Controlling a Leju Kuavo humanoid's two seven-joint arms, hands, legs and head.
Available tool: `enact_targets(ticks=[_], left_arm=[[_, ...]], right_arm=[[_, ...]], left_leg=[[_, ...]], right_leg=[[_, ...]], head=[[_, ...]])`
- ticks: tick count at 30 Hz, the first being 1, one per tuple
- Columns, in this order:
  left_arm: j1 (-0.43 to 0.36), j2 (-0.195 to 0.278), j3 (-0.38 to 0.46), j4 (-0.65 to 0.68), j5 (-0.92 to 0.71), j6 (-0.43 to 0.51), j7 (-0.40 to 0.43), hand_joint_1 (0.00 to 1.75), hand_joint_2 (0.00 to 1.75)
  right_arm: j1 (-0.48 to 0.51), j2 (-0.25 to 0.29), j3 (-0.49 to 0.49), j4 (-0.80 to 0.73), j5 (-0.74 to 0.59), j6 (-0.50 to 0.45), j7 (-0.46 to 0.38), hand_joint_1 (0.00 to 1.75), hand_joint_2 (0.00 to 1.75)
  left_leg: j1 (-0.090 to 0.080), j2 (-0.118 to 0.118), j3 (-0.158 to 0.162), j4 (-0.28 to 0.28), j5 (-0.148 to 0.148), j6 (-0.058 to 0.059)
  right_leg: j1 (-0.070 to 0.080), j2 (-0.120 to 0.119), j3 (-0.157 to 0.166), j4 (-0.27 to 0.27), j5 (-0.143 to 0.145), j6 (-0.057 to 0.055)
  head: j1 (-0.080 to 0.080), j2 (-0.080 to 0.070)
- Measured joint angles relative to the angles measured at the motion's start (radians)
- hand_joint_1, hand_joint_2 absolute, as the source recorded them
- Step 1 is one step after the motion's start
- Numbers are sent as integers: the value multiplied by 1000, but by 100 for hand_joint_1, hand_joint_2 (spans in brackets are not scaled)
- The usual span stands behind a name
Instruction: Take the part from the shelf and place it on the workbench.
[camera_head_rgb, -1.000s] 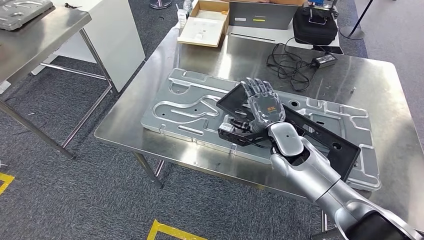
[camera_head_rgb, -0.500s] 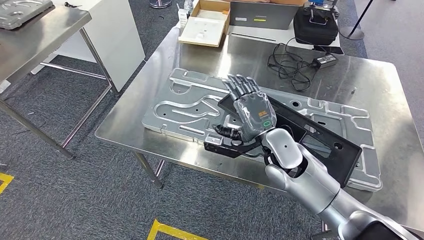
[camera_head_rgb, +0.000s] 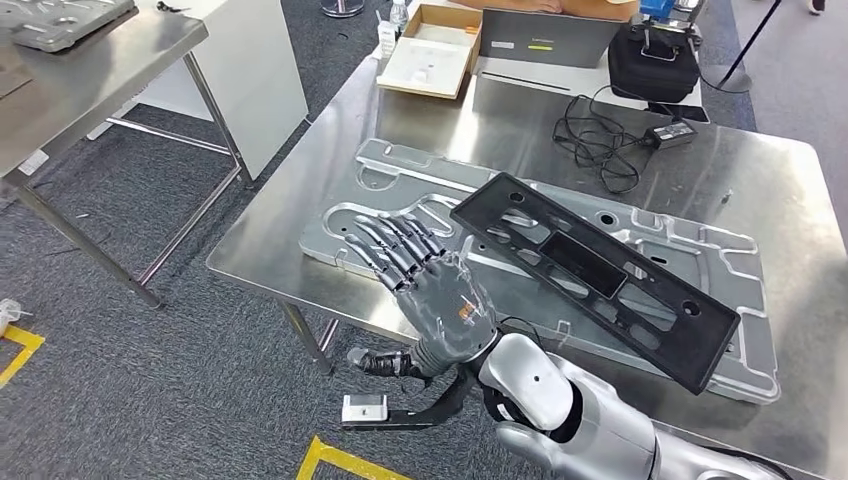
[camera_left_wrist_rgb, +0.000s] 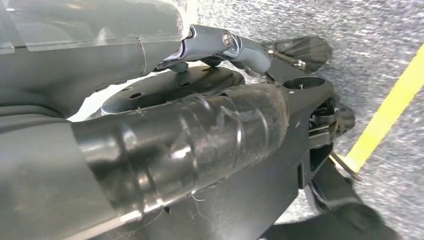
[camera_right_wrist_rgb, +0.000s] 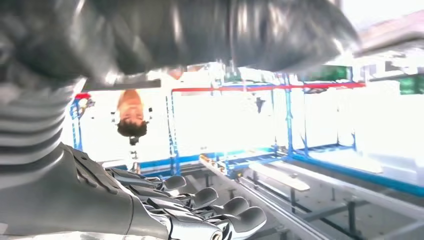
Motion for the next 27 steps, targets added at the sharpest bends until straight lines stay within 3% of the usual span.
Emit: enact_targets(ticks=[2, 3, 5, 7, 9, 11, 12, 13, 14, 16, 17, 19, 21, 23, 25, 27], left_arm=[[-3, 1, 0, 0, -2, 2, -4, 0, 0], [-4, 2, 0, 0, -3, 3, -4, 0, 0], [-6, 2, 0, 0, -4, 4, -4, 0, 0], [-6, 2, 0, 0, -4, 5, -2, 0, 0], [-8, 3, 0, 0, -4, 5, -1, 0, 0], [-12, 3, 0, 0, -4, 5, -3, 0, 0], [-14, 3, 0, 0, -3, 5, -3, 0, 0], [-15, 2, 0, 0, -2, 5, -3, 0, 0], [-15, 2, 0, 0, -2, 5, -2, 0, 0], [-13, 3, 0, 0, -1, 5, 7, 0, 0], [-11, 3, 0, 0, -1, 6, 10, 0, 0], [-8, 2, 0, 0, 0, 5, 13, 0, 0], [-8, 1, 0, 0, 0, 5, 13, 0, 0], [-9, -1, 0, 0, 1, 5, 14, 0, 0], [-14, -2, 0, 0, 1, 5, 14, 0, 0], [-17, -4, 0, 0, 2, 4, 13, 0, 0]], right_arm=[[-1, 3, 25, -12, -12, -5, 6, 0, 175], [-1, 5, 36, -16, -17, -5, 7, 0, 175], [-2, 8, 53, -20, -26, -6, 10, 0, 175], [-5, 8, 61, -21, -33, -10, 9, 0, 175], [-6, 8, 68, -21, -37, -16, 5, 0, 175], [-5, 8, 74, -21, -38, -20, 3, 0, 175], [-5, 8, 78, -20, -39, -19, 3, 0, 175], [-6, 9, 81, -21, -39, -15, 6, 0, 175], [-6, 10, 83, -22, -39, -9, 11, 0, 175], [-10, 14, 87, -27, -38, 7, 24, 0, 175], [-11, 15, 89, -30, -38, 11, 27, 0, 175], [-13, 16, 92, -33, -39, 12, 29, 0, 175], [-15, 16, 96, -33, -42, 13, 30, 0, 175], [-18, 16, 98, -33, -45, 14, 31, 0, 175], [-19, 14, 99, -33, -48, 15, 32, 0, 175], [-19, 14, 101, -32, -49, 19, 35, 0, 175]], left_leg=[[2, -18, -10, 22, -16, -17], [2, -25, -17, 28, -20, -23], [3, -39, -26, 30, -22, -32], [2, -17, -35, 56, -38, -39], [-4, 24, -87, 162, -89, -40], [-12, 38, -167, 300, -140, -38], [-15, 39, -193, 339, -143, -35], [-16, 40, -199, 337, -125, -30], [-17, 45, -186, 298, -89, -24], [-23, 81, -135, 166, -10, -14], [-26, 98, -116, 116, 13, -9], [-33, 109, -109, 79, 26, -1], [-33, 87, -116, 71, 37, 12], [-28, 68, -124, 65, 52, 25], [-27, 48, -139, 63, 65, 33], [-30, 26, -155, 64, 79, 34]], right_leg=[[-4, 33, 46, -88, 16, -2], [-2, 44, 51, -94, 5, -8], [0, 35, 50, -91, -2, -27], [0, 15, 57, -96, -7, -46], [4, -9, 65, -101, -10, -60], [14, -35, 68, -101, -14, -67], [19, -47, 69, -100, -16, -70], [23, -58, 72, -100, -18, -72], [27, -69, 76, -99, -19, -73], [33, -85, 81, -96, -23, -71], [37, -91, 81, -94, -24, -68], [43, -108, 78, -92, -23, -61], [43, -122, 75, -89, -25, -52], [37, -89, 62, -50, -67, -42], [34, -41, 23, 58, -148, -34], [35, -26, -8, 161, -197, -34]], head=[[1, 0], [2, 0], [2, 0], [1, 0], [1, 0], [1, 0], [1, 0], [1, 0], [1, 0], [1, 0], [1, 0], [2, 0], [2, 0], [2, 0], [2, 0], [2, 0]])
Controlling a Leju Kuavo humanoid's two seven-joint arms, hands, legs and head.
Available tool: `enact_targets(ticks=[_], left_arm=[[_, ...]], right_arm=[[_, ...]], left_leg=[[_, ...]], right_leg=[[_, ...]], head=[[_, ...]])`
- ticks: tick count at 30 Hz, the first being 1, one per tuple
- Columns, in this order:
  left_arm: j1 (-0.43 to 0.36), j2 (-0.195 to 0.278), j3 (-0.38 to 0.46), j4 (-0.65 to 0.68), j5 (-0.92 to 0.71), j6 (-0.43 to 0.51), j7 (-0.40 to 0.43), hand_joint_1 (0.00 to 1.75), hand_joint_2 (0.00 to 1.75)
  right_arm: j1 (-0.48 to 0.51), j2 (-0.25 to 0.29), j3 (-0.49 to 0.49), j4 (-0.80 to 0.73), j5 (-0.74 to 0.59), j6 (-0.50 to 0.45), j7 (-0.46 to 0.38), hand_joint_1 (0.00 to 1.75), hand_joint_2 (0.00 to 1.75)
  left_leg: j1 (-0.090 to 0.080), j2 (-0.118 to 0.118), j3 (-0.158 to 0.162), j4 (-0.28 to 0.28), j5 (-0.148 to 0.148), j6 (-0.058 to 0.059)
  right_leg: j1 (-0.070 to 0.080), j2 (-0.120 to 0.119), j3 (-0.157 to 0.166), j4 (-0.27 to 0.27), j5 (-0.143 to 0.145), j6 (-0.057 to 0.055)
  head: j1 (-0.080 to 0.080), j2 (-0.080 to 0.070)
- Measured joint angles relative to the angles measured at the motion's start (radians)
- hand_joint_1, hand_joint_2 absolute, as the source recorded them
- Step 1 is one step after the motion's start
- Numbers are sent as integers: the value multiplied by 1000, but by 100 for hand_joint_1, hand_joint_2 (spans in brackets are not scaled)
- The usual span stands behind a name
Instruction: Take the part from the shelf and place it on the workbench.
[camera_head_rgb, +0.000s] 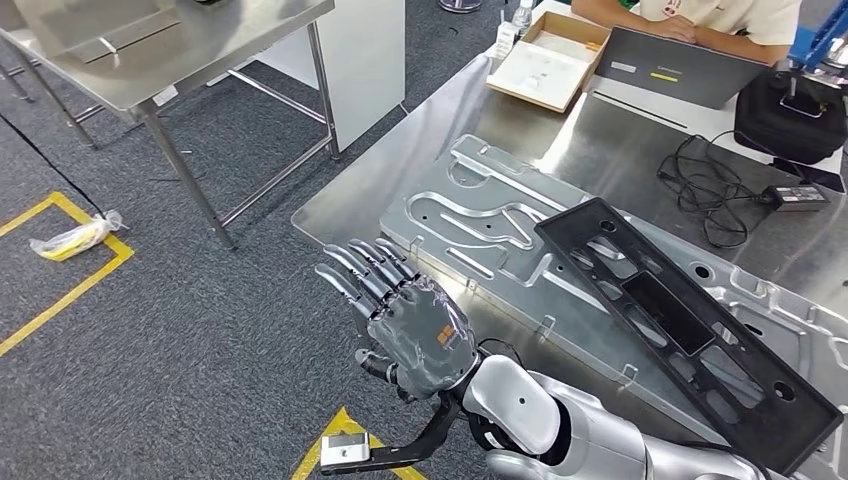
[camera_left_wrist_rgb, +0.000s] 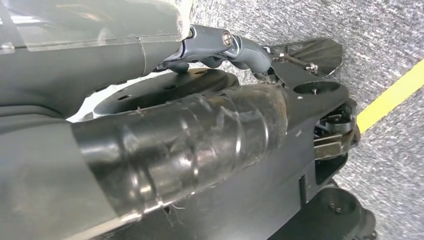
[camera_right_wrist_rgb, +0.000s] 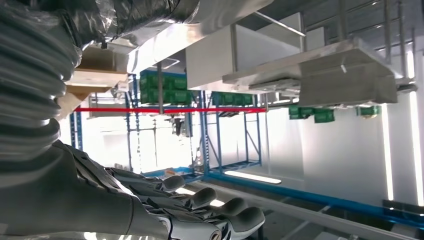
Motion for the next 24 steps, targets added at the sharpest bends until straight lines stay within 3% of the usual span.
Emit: enact_targets(ticks=[1, 2, 3, 5, 7, 9, 10, 11, 12, 13, 14, 15, 16, 17, 18, 20, 22, 24], left_arm=[[-2, -1, 0, 0, 0, 0, 0, 0, 0], [-4, -3, 0, 0, 1, -1, -1, 0, 0], [-6, -4, 0, -1, 1, -1, -1, 0, 0], [-11, -10, 0, -4, 1, -1, -2, 0, 0], [-13, -12, 0, -6, 1, 0, -2, 0, 0], [-14, -10, 0, -6, 1, 0, -2, 0, 0], [-14, -10, 0, -6, 1, 0, -2, 0, 0], [-14, -8, 0, -6, 1, 0, -1, 0, 0], [-14, -7, 0, -6, 1, 0, 0, 0, 0], [-14, -5, 0, -6, 1, 1, 0, 0, 0], [-14, -3, 0, -6, 1, 1, 0, 0, 0], [-14, -2, 0, -6, 1, 1, 0, 0, 0], [-13, -1, 0, -6, 1, 1, 0, 0, 0], [-12, 0, 0, -6, 0, 1, -1, 0, 0], [-10, 2, 0, -6, 0, 2, 0, 0, 0], [-1, 4, 0, -6, 0, 6, 4, 0, 0], [7, 5, 0, -5, -1, 9, 7, 0, 0], [11, 5, 0, -5, 0, 8, 5, 0, 0]], right_arm=[[0, 0, 1, -1, 0, 6, 4, 0, 175], [-1, 1, 1, -2, 1, 13, 8, 0, 175], [-2, 1, 2, -5, 1, 20, 12, 0, 175], [-8, 2, 2, -13, 2, 26, 16, 0, 175], [-13, 3, 2, -19, 3, 28, 17, 0, 175], [-15, 6, 2, -21, 3, 28, 18, 0, 175], [-16, 8, 2, -21, 3, 28, 17, 0, 175], [-17, 10, 2, -21, 3, 26, 15, 0, 175], [-18, 10, 2, -20, 2, 23, 13, 0, 175], [-17, 9, 2, -18, 0, 18, 10, 0, 175], [-17, 8, 2, -16, -1, 14, 7, 0, 175], [-16, 7, 2, -14, -3, 11, 5, 0, 175], [-16, 7, 2, -12, -3, 11, 3, 0, 175], [-16, 7, 2, -10, -3, 11, 2, 0, 175], [-17, 7, 2, -10, -3, 12, 2, 0, 175], [-20, 7, 2, -11, -3, 15, 5, 0, 175], [-25, 7, 1, -14, -2, 19, 9, 0, 175], [-25, 6, 2, -13, -2, 21, 11, 0, 175]], left_leg=[[-2, -13, -8, 0, 7, 0], [-4, -26, -15, 0, 14, -1], [-5, -40, -21, 0, 22, -1], [-5, -64, -31, -1, 37, -5], [1, -86, -37, -6, 54, -17], [2, -109, -41, -18, 72, -30], [-1, -100, -46, -16, 67, -34], [-5, -77, -55, 1, 44, -39], [-7, -46, -69, 40, 2, -44], [-6, -15, -88, 98, -49, -51], [-4, 1, -105, 163, -94, -59], [0, 8, -117, 223, -118, -67], [5, 11, -115, 259, -118, -75], [11, 14, -99, 264, -99, -84], [19, 21, -65, 235, -71, -94], [32, 63, 27, 112, -57, -113], [30, 92, 77, 28, -80, -100], [20, 77, 67, 16, -81, -65]], right_leg=[[2, 3, 6, 7, 4, -4], [5, 7, 32, -24, 25, -11], [9, 21, 76, -90, 56, -21], [14, 73, 157, -229, 97, -43], [19, 102, 184, -287, 111, -52], [16, 78, 183, -300, 131, -52], [12, 62, 183, -312, 142, -56], [7, 43, 180, -324, 155, -60], [2, 25, 175, -332, 167, -62], [4, 8, 167, -335, 176, -62], [3, -10, 156, -335, 183, -60], [3, -28, 144, -332, 190, -57], [1, -45, 130, -328, 196, -53], [-1, -62, 116, -322, 202, -48], [-3, -78, 101, -313, 207, -42], [-2, -100, 72, -286, 209, -30], [4, -115, 53, -262, 211, -17], [-2, -134, 44, -253, 218, -7]], head=[[0, 0], [0, 0], [0, 0], [0, 0], [1, 0], [3, 0], [2, 0], [2, 0], [1, 0], [1, 0], [1, 0], [0, 0], [0, 0], [0, 0], [0, 0], [-1, 0], [-2, 0], [0, 0]])
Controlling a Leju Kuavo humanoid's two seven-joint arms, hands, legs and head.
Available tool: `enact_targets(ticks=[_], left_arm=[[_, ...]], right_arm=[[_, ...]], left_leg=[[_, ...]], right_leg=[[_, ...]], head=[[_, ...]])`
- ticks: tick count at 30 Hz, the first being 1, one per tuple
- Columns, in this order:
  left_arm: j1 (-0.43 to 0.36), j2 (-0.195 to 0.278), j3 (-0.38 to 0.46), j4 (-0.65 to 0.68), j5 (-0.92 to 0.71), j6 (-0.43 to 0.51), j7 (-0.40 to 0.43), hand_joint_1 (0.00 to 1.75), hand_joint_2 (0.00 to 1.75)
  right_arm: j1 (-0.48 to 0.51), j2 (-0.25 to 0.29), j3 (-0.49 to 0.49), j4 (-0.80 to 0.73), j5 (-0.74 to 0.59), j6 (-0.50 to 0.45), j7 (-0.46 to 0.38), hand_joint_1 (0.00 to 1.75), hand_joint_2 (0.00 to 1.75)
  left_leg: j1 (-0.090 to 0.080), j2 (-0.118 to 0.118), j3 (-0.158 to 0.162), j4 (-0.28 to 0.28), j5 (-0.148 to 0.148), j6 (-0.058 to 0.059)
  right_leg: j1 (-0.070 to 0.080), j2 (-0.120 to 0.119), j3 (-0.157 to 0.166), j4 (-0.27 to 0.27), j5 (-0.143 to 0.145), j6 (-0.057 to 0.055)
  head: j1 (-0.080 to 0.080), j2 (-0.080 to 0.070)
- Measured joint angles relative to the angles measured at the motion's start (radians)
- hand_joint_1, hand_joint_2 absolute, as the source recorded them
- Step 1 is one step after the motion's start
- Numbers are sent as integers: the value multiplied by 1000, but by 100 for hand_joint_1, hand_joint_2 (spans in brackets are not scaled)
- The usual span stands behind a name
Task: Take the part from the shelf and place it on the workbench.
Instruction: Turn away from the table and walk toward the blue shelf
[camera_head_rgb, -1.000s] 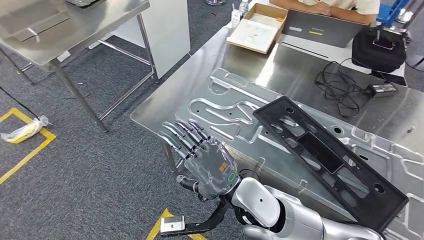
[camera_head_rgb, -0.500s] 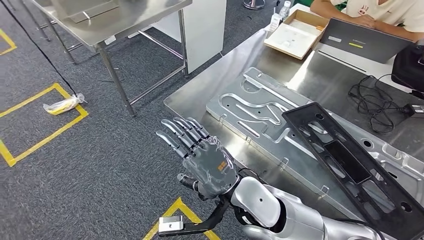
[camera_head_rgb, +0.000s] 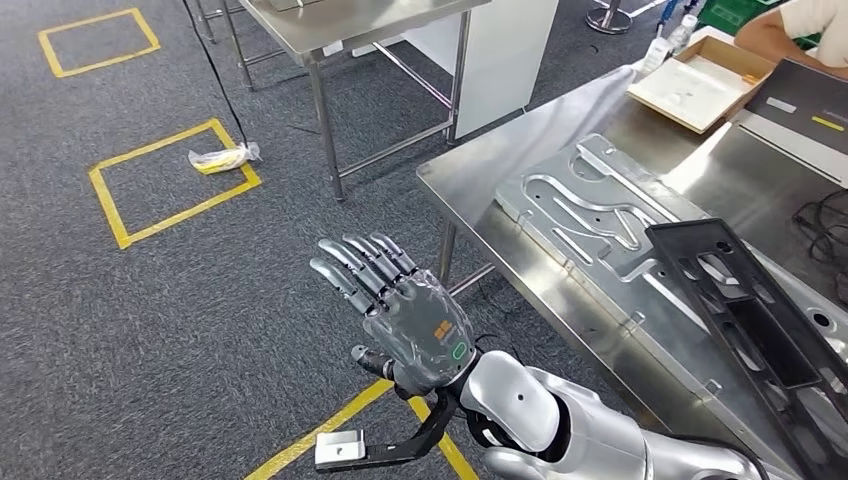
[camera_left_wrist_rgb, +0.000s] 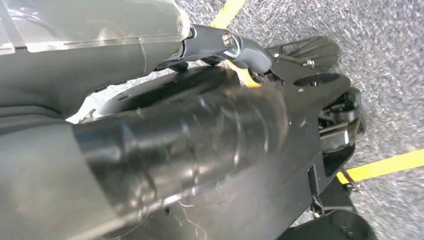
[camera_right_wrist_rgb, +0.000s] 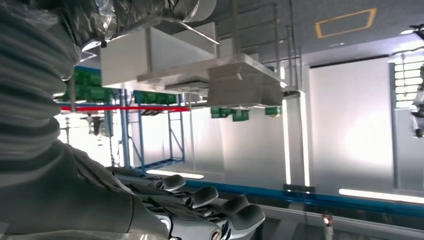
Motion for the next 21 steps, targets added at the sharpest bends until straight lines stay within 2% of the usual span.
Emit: enact_targets(ticks=[1, 2, 3, 4, 5, 6, 7, 8, 9, 10, 11, 12, 13, 14, 15, 16, 17, 18, 19, 20, 21], left_arm=[[1, 0, 0, 0, 1, -1, -1, 0, 0], [1, -1, 0, 0, 1, -2, -2, 0, 0], [-2, -2, 0, 0, 2, -2, -3, 0, 0], [-6, -2, 0, 0, 2, -2, -4, 0, 0], [-10, -4, 0, 0, 2, -3, -4, 0, 0], [-12, -5, 0, -1, 2, -4, -4, 0, 0], [-14, -8, 0, -1, 2, -5, -5, 0, 0], [-16, -10, 0, -1, 2, -6, -5, 0, 0], [-18, -13, 0, -2, 2, -7, -6, 0, 0], [-20, -17, 0, -3, 2, -7, -6, 0, 0], [-23, -21, 0, -4, 2, -7, -6, 0, 0], [-26, -25, 0, -5, 2, -6, -6, 0, 0], [-28, -27, 0, -6, 2, -4, -6, 0, 0], [-29, -27, 0, -6, 1, -3, -6, 0, 0], [-29, -26, 0, -6, 2, -3, -6, 0, 0], [-28, -25, 0, -6, 2, -3, -7, 0, 0], [-27, -24, 0, -6, 2, -3, -7, 0, 0], [-27, -22, 0, -6, 2, -3, -6, 0, 0], [-27, -20, 0, -6, 2, -3, -5, 0, 0], [-27, -18, 0, -6, 2, -3, -4, 0, 0], [-27, -15, 0, -6, 1, -3, -4, 0, 0]], right_arm=[[1, 0, 0, 2, -1, 1, 0, 0, 175], [1, 0, 1, 3, -1, 2, -1, 0, 175], [2, 0, 1, 4, -2, 3, -1, 0, 175], [2, -1, 1, 4, -2, 6, -1, 0, 175], [3, -1, 1, 4, -2, 9, 1, 0, 175], [3, -1, 1, 3, -2, 14, 3, 0, 175], [3, -1, 1, 3, -1, 19, 6, 0, 175], [3, -1, 1, 2, -1, 23, 9, 0, 175], [3, -1, 2, 0, 0, 25, 10, 0, 175], [1, 0, 2, -3, 0, 26, 11, 0, 175], [0, 0, 1, -5, 0, 26, 11, 0, 175], [-3, 0, 1, -8, -1, 25, 10, 0, 175], [-5, -1, 1, -10, -2, 24, 7, 0, 175], [-7, -1, 1, -10, -4, 22, 4, 0, 175], [-10, -2, 1, -10, -8, 19, -1, 0, 175], [-11, -3, 1, -9, -12, 16, -6, 0, 175], [-13, -3, 1, -7, -15, 13, -10, 0, 175], [-14, -3, 1, -6, -18, 13, -12, 0, 175], [-15, -2, 2, -5, -19, 16, -12, 0, 175], [-16, -2, 2, -5, -20, 20, -13, 0, 175], [-16, -2, 3, -4, -22, 23, -15, 0, 175]], left_leg=[[-4, -10, -9, -1, 8, 13], [-6, -19, -20, -2, 19, 24], [-8, -29, -33, -3, 31, 35], [-10, -39, -45, -3, 43, 42], [-14, -51, -59, -3, 55, 46], [-20, -63, -73, -2, 66, 50], [-25, -77, -86, -2, 77, 53], [-31, -91, -97, -1, 87, 55], [-36, -106, -106, -1, 97, 57], [-39, -119, -113, -1, 106, 59], [-39, -132, -119, -1, 115, 59], [-35, -144, -124, -4, 125, 56], [-29, -155, -127, -10, 137, 52], [-24, -169, -128, -20, 151, 44], [-22, -184, -127, -36, 168, 35], [-25, -186, -127, -48, 176, 31], [-29, -173, -132, -46, 164, 28], [-34, -148, -141, -24, 131, 23], [-34, -115, -155, 21, 81, 18], [-30, -92, -170, 80, 30, 7], [-23, -80, -182, 141, -4, -5]], right_leg=[[-6, 6, -5, 6, -7, 6], [-12, 27, -12, 24, -32, 11], [-14, 58, -24, 59, -73, 13], [-14, 94, -38, 110, -128, 12], [-9, 119, -52, 174, -179, 7], [-2, 131, -62, 233, -211, -2], [7, 138, -61, 269, -222, -12], [19, 142, -42, 271, -210, -27], [32, 149, -7, 234, -183, -45], [42, 168, 43, 169, -153, -68], [50, 195, 92, 94, -135, -92], [53, 218, 131, 28, -127, -108], [54, 235, 154, -17, -124, -118], [56, 235, 163, -42, -122, -121], [56, 220, 166, -61, -108, -122], [52, 202, 168, -80, -89, -122], [46, 184, 169, -104, -68, -122], [39, 165, 169, -125, -48, -119], [33, 148, 164, -138, -32, -111], [29, 131, 155, -143, -21, -103], [24, 113, 144, -142, -12, -92]], head=[[0, 0], [0, 0], [0, 0], [0, 0], [0, 0], [0, 0], [0, 0], [0, 0], [0, 0], [0, 0], [-1, 0], [0, 0], [0, 0], [0, 0], [1, 0], [1, 0], [1, 0], [0, 0], [0, 0], [0, 0], [0, 0]])
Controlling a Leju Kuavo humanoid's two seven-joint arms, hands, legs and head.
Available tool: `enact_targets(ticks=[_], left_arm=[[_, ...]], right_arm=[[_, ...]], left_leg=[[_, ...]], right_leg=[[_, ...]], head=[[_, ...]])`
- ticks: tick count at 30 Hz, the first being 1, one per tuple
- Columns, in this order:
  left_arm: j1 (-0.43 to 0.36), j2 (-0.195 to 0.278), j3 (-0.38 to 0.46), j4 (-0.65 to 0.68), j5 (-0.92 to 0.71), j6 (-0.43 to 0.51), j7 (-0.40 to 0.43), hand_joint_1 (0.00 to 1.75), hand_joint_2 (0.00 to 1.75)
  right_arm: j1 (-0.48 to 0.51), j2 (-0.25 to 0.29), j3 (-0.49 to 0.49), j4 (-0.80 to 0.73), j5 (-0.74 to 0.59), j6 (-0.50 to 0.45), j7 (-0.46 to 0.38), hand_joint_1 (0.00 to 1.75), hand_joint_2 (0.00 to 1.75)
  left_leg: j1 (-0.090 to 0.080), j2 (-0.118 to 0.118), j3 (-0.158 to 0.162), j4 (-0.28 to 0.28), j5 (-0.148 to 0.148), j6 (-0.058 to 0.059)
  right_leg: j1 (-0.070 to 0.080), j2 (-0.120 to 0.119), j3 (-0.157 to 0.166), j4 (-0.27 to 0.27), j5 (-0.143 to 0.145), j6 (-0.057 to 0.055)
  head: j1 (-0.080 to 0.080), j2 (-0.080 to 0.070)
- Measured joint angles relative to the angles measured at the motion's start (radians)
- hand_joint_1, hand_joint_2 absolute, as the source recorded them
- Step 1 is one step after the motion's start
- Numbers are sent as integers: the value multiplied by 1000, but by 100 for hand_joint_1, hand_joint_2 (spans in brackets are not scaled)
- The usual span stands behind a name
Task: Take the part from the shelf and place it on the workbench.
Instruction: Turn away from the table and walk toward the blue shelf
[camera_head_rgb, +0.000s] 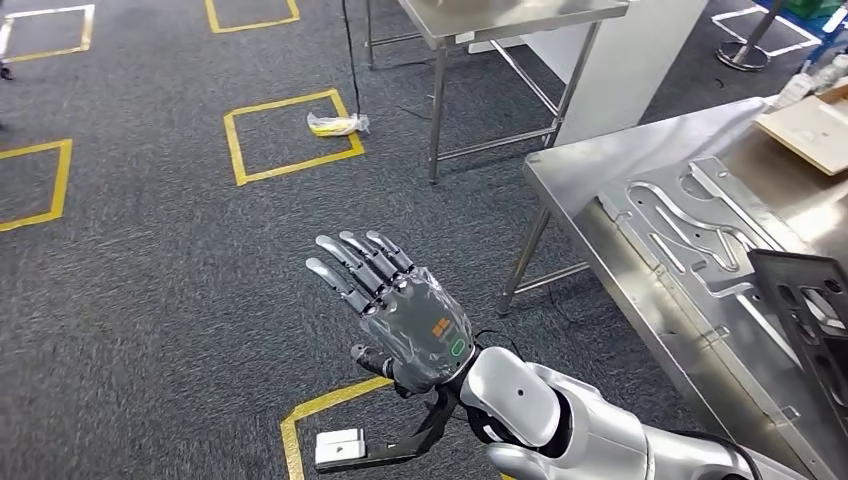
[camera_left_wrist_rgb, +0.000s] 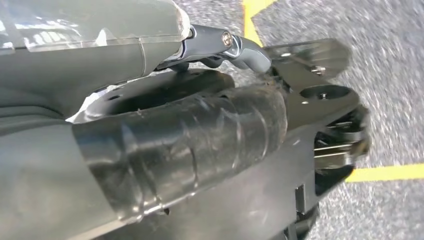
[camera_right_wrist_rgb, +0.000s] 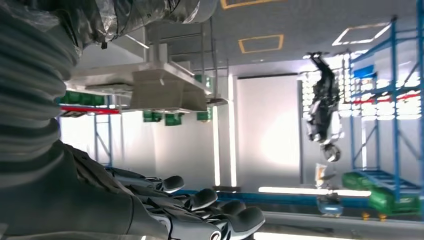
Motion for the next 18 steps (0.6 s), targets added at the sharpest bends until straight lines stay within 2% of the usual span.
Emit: enact_targets(ticks=[1, 2, 3, 4, 5, 6, 7, 8, 9, 10, 11, 12, 13, 14, 15, 16, 18], left_arm=[[0, 3, 0, 0, 0, 0, 0, 0, 0], [1, 5, 0, 0, 0, 0, 0, 0, 0], [2, 7, 0, 0, 0, 1, 1, 0, 0], [4, 10, 0, 0, 0, 2, 2, 0, 0], [8, 11, 0, 0, 0, 5, 4, 0, 0], [14, 13, 0, 0, -1, 7, 3, 0, 0], [19, 14, 0, 1, -1, 10, 1, 0, 0], [24, 15, 0, 1, -1, 11, -3, 0, 0], [27, 16, 0, 2, -1, 12, -8, 0, 0], [28, 17, 0, 2, -1, 12, -11, 0, 0], [29, 16, 0, 2, 0, 11, -14, 0, 0], [27, 15, 0, 2, 0, 11, -17, 0, 0], [25, 14, 0, 2, 0, 11, -19, 0, 0], [22, 13, 0, 2, 0, 11, -20, 0, 0], [20, 12, 0, 2, 0, 11, -21, 0, 0], [20, 11, 0, 2, 1, 11, -22, 0, 0], [19, 10, 0, 2, 1, 11, -22, 0, 0]], right_arm=[[0, 0, 1, 2, -2, 2, -2, 0, 175], [-1, 0, 3, 3, -5, 2, -4, 0, 175], [-3, 0, 4, 4, -8, 3, -6, 0, 175], [-6, 0, 5, 5, -12, 4, -9, 0, 175], [-10, 0, 6, 5, -15, 4, -13, 0, 175], [-15, -1, 7, 6, -19, 3, -17, 0, 175], [-19, -1, 7, 6, -22, 3, -19, 0, 175], [-21, -2, 8, 6, -23, 6, -19, 0, 175], [-21, -2, 9, 6, -24, 13, -17, 0, 175], [-19, -2, 12, 7, -25, 21, -15, 0, 175], [-18, -1, 15, 7, -26, 28, -14, 0, 175], [-18, -1, 18, 7, -28, 32, -14, 0, 175], [-18, -1, 19, 8, -31, 34, -14, 0, 175], [-19, -1, 20, 8, -34, 34, -16, 0, 175], [-20, -1, 21, 8, -36, 34, -17, 0, 175], [-20, -1, 21, 9, -36, 34, -18, 0, 175], [-20, -1, 22, 9, -36, 34, -18, 0, 175]], left_leg=[[9, 6, -4, 49, -9, -13], [20, 10, 2, 76, 4, -28], [32, 16, 22, 74, 32, -44], [46, 28, 57, 43, 56, -64], [58, 50, 104, -7, 58, -87], [63, 65, 140, -57, 42, -93], [62, 77, 163, -93, 16, -84], [55, 79, 170, -111, -8, -65], [48, 68, 160, -112, -16, -36], [42, 60, 153, -109, -15, -16], [37, 51, 146, -107, -9, -4], [33, 43, 140, -108, -1, 5], [29, 35, 133, -110, 8, 13], [24, 26, 127, -112, 16, 18], [20, 18, 122, -114, 22, 21], [18, 13, 119, -115, 26, 23], [16, 11, 117, -115, 28, 24]], right_leg=[[-5, -18, -13, 3, 7, 11], [-11, -37, -28, 10, 13, 22], [-19, -54, -47, 22, 18, 33], [-26, -68, -68, 41, 19, 45], [-29, -79, -96, 66, 16, 59], [-34, -86, -122, 98, 8, 74], [-37, -92, -144, 127, 0, 86], [-41, -97, -161, 148, -8, 94], [-49, -102, -168, 161, -10, 99], [-54, -102, -171, 168, -12, 103], [-59, -87, -176, 179, -25, 105], [-61, -62, -184, 206, -52, 105], [-58, -32, -199, 252, -94, 100], [-52, -5, -219, 311, -140, 91], [-46, 10, -236, 362, -174, 82], [-41, 17, -248, 397, -195, 76], [-38, 19, -253, 412, -203, 73]], head=[[0, 0], [0, 0], [0, 0], [0, 0], [-1, 0], [-1, 0], [-1, 0], [-1, 0], [0, 0], [0, 0], [0, 0], [1, 0], [1, 0], [1, 0], [1, 0], [1, 0], [1, 0]])
